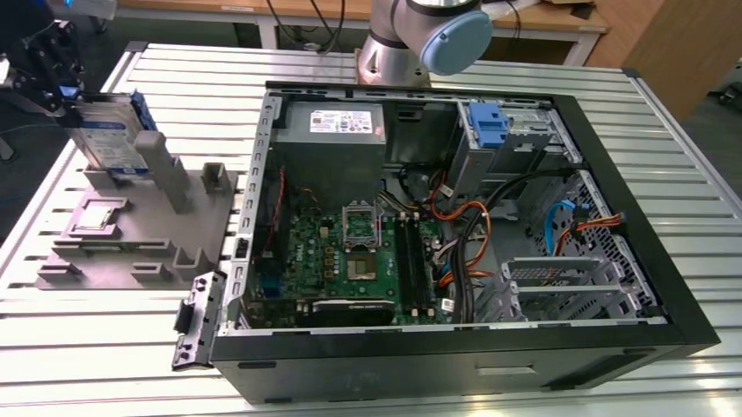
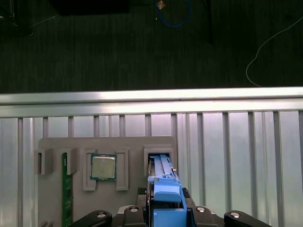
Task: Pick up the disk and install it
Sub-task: 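Pick up the disk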
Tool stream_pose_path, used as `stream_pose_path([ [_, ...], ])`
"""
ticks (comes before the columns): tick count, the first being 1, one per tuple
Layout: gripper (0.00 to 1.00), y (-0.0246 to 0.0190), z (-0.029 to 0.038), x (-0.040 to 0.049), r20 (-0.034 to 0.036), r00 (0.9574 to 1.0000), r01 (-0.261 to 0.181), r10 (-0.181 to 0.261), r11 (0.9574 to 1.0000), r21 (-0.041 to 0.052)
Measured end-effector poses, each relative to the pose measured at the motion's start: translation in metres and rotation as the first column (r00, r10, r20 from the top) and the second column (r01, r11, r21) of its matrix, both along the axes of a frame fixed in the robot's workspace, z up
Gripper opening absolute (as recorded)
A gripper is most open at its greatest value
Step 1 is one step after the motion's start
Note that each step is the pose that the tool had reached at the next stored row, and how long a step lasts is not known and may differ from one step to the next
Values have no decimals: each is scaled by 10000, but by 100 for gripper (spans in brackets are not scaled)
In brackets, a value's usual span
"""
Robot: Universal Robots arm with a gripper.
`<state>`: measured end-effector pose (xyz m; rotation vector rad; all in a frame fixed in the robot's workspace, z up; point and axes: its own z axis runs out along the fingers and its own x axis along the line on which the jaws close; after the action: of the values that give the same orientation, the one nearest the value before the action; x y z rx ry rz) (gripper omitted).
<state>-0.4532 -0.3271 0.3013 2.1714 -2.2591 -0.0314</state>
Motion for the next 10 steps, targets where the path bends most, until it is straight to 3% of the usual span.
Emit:
stream_pose_path([
  [10,36,0,76,0,-1,10000,0,0,10000,0],
])
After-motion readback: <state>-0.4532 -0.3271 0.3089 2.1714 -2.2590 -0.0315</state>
